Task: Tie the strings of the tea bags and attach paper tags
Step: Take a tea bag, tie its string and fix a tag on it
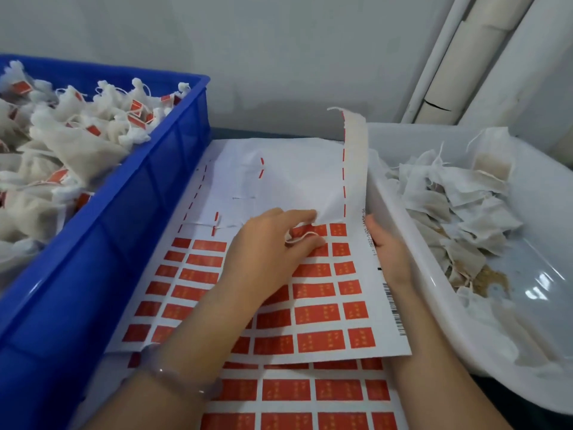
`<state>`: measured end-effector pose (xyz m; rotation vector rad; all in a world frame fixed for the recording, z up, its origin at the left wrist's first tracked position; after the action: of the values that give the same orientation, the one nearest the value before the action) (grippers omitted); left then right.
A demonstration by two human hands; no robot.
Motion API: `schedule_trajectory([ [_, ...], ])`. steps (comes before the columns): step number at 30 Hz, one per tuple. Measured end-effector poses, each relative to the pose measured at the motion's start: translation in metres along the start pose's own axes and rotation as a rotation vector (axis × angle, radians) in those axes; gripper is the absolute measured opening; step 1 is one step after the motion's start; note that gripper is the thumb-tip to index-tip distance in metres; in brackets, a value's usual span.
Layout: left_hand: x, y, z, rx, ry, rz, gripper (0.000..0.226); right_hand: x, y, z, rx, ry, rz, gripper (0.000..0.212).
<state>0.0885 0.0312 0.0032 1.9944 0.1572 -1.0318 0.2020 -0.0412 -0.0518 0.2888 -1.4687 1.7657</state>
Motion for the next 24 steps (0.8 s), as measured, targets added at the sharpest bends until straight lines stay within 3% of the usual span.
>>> schedule_trajectory([
  [7,-0.002,-0.003,0.004,0.006,0.112,0.105,0.038,-0.002,-0.016,0.003,-0.157,0.056,0.218,0.057],
  [10,0.001,-0.004,0.003,0.001,0.111,0.129,0.03,-0.003,-0.027,0.007,-0.238,0.144,0.333,0.043],
  [13,0.012,-0.009,0.002,-0.019,0.009,0.09,0.033,-0.013,-0.041,0.016,-0.305,0.378,0.675,0.016],
  [16,0.027,-0.014,0.005,-0.036,-0.144,-0.093,0.042,-0.007,-0.046,0.023,-0.331,0.491,1.209,0.036],
  [19,0.035,-0.013,0.006,-0.035,-0.215,-0.272,0.044,0.008,-0.048,0.03,-0.412,0.488,1.643,0.044],
  [24,0.036,-0.013,0.005,-0.041,-0.222,-0.275,0.043,0.015,-0.037,0.023,-0.321,0.323,1.709,0.04],
])
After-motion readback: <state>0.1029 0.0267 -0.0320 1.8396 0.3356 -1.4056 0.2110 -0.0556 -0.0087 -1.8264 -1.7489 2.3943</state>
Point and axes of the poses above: each hand's wrist, its own z-axis away from the middle knuckle, its own x-axis out of the palm, y = z × x, the point moved 8 cm from there along -z, towards the middle knuckle
